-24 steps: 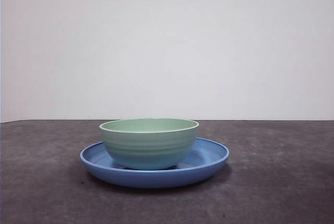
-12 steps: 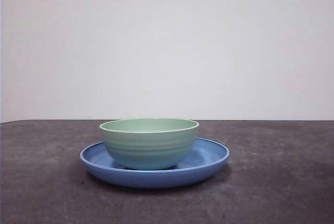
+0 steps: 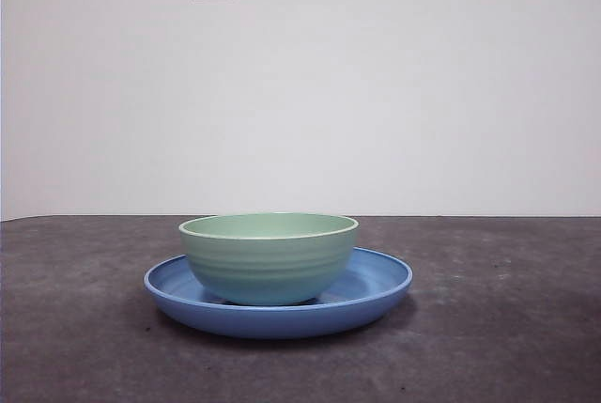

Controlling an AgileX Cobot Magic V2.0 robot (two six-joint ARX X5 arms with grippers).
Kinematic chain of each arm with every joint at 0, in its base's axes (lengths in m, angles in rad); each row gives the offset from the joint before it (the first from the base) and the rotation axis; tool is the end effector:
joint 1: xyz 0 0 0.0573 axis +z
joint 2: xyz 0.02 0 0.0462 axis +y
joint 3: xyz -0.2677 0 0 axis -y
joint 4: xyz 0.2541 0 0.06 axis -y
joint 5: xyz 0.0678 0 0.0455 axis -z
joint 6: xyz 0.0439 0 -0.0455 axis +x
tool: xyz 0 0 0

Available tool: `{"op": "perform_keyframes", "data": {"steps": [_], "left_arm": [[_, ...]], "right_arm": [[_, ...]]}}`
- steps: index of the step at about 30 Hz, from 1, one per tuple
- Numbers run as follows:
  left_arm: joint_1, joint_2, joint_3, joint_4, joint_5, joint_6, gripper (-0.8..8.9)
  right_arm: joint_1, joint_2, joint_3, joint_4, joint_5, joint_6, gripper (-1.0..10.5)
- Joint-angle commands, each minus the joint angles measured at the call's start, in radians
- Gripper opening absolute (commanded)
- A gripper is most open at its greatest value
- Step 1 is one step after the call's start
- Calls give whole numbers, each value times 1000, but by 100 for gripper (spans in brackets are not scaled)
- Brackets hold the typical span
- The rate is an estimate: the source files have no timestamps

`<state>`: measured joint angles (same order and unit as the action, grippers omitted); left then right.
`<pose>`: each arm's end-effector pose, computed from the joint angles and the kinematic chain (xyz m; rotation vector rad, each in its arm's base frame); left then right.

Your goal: Place the green bowl on the blue plate

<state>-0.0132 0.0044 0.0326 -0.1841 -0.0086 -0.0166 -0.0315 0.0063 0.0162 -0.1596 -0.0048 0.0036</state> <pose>0.1149 -0.0011 0.1545 -0.0149 0.1559 -0.0033 0.1162 -0.0035 0.1510 0.0063 0.1496 -0.0269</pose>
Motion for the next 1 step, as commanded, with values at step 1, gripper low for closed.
{"op": "perform_keyframes", "data": {"steps": [1], "left_arm": [[2,-1,-19,-10,8,-3,19]], "right_arm": [[2,-3,-5,11,2,-7,22]]}}
